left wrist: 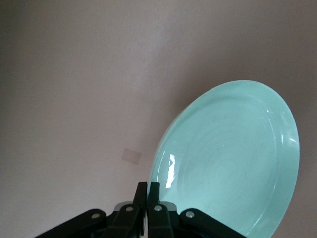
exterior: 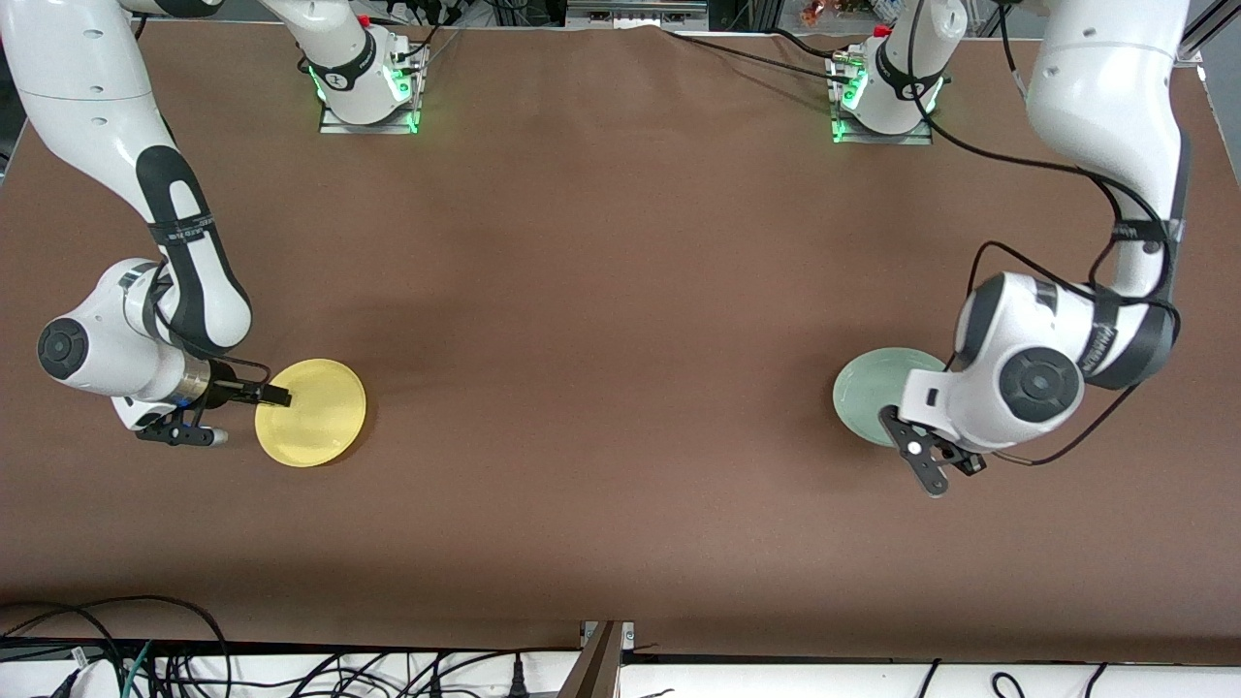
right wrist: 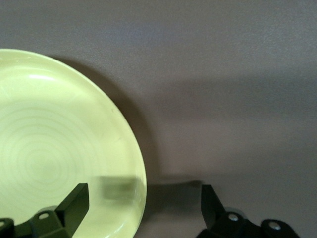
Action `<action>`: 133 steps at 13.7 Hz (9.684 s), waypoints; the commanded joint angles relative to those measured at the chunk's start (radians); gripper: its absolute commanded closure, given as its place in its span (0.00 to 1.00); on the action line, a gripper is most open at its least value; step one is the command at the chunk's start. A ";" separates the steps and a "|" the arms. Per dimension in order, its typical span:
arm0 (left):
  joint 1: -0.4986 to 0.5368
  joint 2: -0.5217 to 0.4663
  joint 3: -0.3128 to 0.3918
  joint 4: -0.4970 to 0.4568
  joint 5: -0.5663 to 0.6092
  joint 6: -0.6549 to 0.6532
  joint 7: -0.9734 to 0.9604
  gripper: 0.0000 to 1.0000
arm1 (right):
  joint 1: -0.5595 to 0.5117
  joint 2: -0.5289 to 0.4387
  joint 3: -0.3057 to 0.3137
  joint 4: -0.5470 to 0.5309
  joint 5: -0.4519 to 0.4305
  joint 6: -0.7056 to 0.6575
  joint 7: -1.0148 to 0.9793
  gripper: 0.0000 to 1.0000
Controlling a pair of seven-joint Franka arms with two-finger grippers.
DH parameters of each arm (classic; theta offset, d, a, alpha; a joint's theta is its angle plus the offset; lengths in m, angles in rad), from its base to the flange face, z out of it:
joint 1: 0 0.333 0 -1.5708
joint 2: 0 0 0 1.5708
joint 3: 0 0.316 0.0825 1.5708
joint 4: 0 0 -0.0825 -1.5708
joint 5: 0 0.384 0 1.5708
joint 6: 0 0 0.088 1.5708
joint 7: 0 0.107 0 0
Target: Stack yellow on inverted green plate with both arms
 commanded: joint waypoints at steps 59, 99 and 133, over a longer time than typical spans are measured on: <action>-0.643 0.305 0.000 0.384 -0.440 -0.138 -1.669 0.00 | 0.010 -0.179 -0.049 0.311 0.054 -0.837 -0.029 1.00; 0.063 -0.661 0.141 -0.322 -0.327 -0.225 -0.704 0.00 | 0.499 -0.153 0.423 -0.321 0.221 0.501 0.696 1.00; 0.037 -0.614 0.100 -0.240 -0.311 -0.259 -0.694 0.00 | 0.489 -0.305 -0.333 0.444 -0.087 -0.987 0.213 0.00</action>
